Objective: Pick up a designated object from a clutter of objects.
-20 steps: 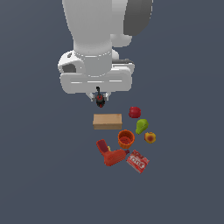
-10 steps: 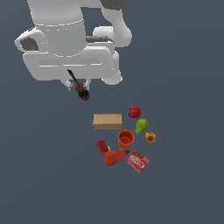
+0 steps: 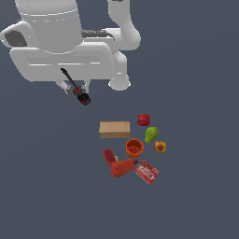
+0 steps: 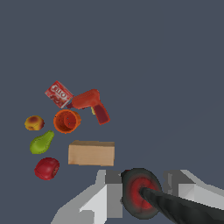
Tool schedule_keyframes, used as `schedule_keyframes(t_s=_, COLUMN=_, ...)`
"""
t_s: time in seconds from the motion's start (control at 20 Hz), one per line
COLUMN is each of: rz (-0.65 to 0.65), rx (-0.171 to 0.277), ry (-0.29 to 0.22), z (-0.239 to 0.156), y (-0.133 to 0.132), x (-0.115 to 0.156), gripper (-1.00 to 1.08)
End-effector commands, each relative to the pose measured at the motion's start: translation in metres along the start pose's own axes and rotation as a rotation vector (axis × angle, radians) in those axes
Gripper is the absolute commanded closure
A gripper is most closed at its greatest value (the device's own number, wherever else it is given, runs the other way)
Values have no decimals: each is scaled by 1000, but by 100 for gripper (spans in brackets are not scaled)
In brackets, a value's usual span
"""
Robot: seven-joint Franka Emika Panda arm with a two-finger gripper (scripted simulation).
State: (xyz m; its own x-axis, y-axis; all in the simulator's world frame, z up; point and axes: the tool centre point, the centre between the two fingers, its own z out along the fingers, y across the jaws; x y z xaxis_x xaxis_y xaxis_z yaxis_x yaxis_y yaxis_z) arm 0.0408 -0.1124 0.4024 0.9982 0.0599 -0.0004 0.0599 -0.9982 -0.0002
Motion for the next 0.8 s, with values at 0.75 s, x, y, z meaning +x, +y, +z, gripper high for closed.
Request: schedule_keyframes(t_s=0.75, rz=0, rx=0, ry=0, z=-51, y=-1, x=-16, gripper=108)
